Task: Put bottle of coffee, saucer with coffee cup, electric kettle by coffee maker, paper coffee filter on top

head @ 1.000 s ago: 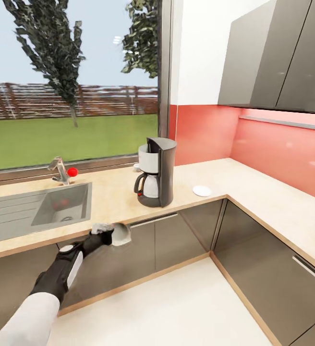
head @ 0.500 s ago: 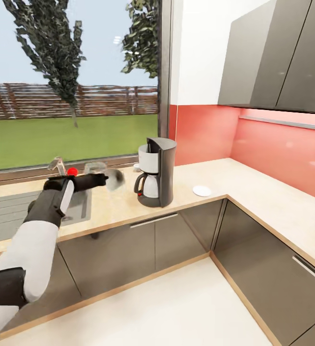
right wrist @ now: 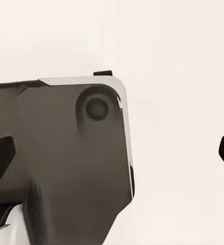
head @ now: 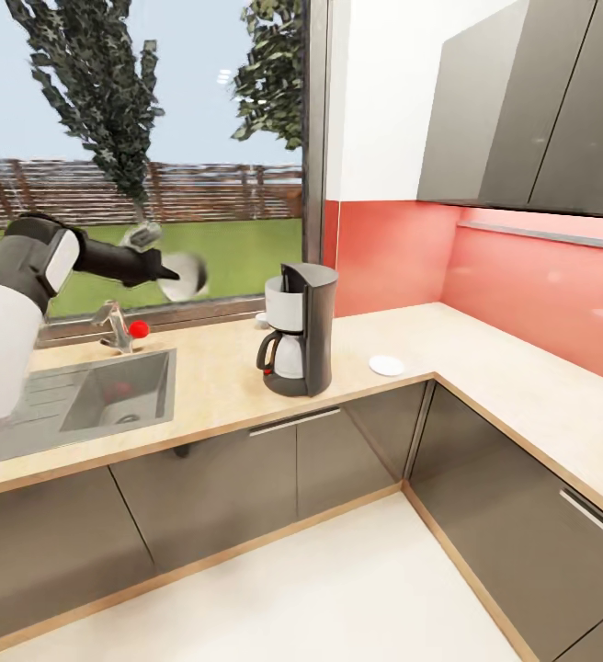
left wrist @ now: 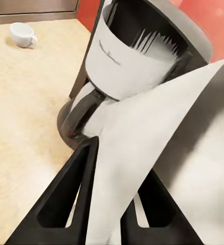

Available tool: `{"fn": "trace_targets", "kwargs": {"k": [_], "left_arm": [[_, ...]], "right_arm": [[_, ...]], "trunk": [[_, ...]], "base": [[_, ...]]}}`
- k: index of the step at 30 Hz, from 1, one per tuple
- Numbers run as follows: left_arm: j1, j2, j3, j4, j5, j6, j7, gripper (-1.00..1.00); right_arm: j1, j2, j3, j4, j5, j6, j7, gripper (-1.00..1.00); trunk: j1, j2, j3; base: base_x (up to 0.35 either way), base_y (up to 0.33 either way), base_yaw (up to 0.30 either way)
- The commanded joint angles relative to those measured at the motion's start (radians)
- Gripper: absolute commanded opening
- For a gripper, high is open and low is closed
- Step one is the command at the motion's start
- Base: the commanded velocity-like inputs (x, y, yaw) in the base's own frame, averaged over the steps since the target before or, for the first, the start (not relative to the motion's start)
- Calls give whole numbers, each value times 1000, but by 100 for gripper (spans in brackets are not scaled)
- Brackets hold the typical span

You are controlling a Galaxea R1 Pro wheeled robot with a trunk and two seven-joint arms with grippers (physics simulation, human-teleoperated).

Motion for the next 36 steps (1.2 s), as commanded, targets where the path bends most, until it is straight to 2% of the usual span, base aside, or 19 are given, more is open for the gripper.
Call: {"fn": "trace_targets", "kwargs": {"k": [1, 2, 3, 6, 8, 9, 10, 11, 13, 15, 18, 21, 24, 25, 26, 27, 29, 36], "left_arm": [[-23, 4, -49, 11, -9, 12, -38, -100], [-45, 8, -98, 19, -9, 18, -71, -100], [-55, 9, -123, 21, -10, 20, -87, -100], [-123, 18, -268, 32, -9, 33, -196, -100], [-163, 21, -369, 41, -10, 40, -290, -100], [-172, 21, -398, 46, -10, 41, -315, -100], [-194, 21, -492, 72, -10, 41, -389, -100], [-202, 21, -526, 82, -10, 40, -412, -100], [-231, 21, -654, 119, -10, 38, -507, -100], [-269, 21, -758, 143, -11, 35, -595, -100], [-356, 20, -871, 164, -16, 32, -680, -100], [-450, 17, -944, 175, -24, 30, -712, -100], [-495, 16, -1019, 176, -36, 21, -778, -100], [-501, 15, -1073, 170, -49, 8, -788, -100], [-499, 13, -1162, 164, -71, -22, -788, -100], [-497, 12, -1194, 163, -78, -36, -788, -100], [-495, 11, -1221, 161, -84, -52, -788, -100], [-494, 5, -1227, 159, -83, -56, -788, -100]], "right_arm": [[-1, 0, -2, 0, -7, -3, 2, 100], [-1, 0, -2, 0, -7, -3, 2, 100], [-1, 0, -2, 0, -7, -3, 2, 100], [-1, 1, -2, 0, -7, -3, 3, 100], [-1, 2, -2, 1, -7, -3, 4, 100], [-1, 2, -2, 1, -7, -3, 4, 100], [-1, 2, -2, 1, -6, -3, 4, 100], [-1, 2, -2, 1, -6, -3, 4, 100], [-1, 2, -1, 2, -6, -3, 4, 100], [-1, 2, -1, 3, -5, -3, 4, 100], [-1, 2, -1, 3, -5, -3, 4, 100], [-1, 1, -2, 3, -6, -3, 2, 100], [-1, 1, -2, 3, -7, -3, 1, 100], [-1, 1, -2, 3, -7, -3, 1, 100], [-1, 1, -2, 3, -6, -3, 1, 100], [-1, 1, -2, 3, -6, -3, 0, 100], [-1, 1, -2, 3, -6, -3, 0, 100], [-1, -1, -2, 4, -6, -3, -4, 100]], "trunk": [[1, -2, -2], [1, -2, -2], [1, -2, -2], [1, -2, -2], [1, -2, -2], [1, -2, -2], [1, -2, -2], [1, -2, -2], [1, -2, -2], [1, -2, -2], [1, -2, -2], [1, -2, -2], [1, -2, -2], [1, -2, -2], [1, -2, -2], [1, -2, -2], [1, -2, -2], [1, -2, -2]], "base": [[0, 0, 0], [0, 0, 0], [0, 0, 0], [0, 0, 0], [0, 0, 0], [0, 0, 0], [0, 0, 0], [0, 0, 0], [0, 0, 0], [0, 0, 0], [0, 0, 0], [0, 0, 0], [0, 0, 0], [0, 0, 0], [0, 0, 0], [0, 0, 0], [0, 0, 0], [193, 0, 0]]}}
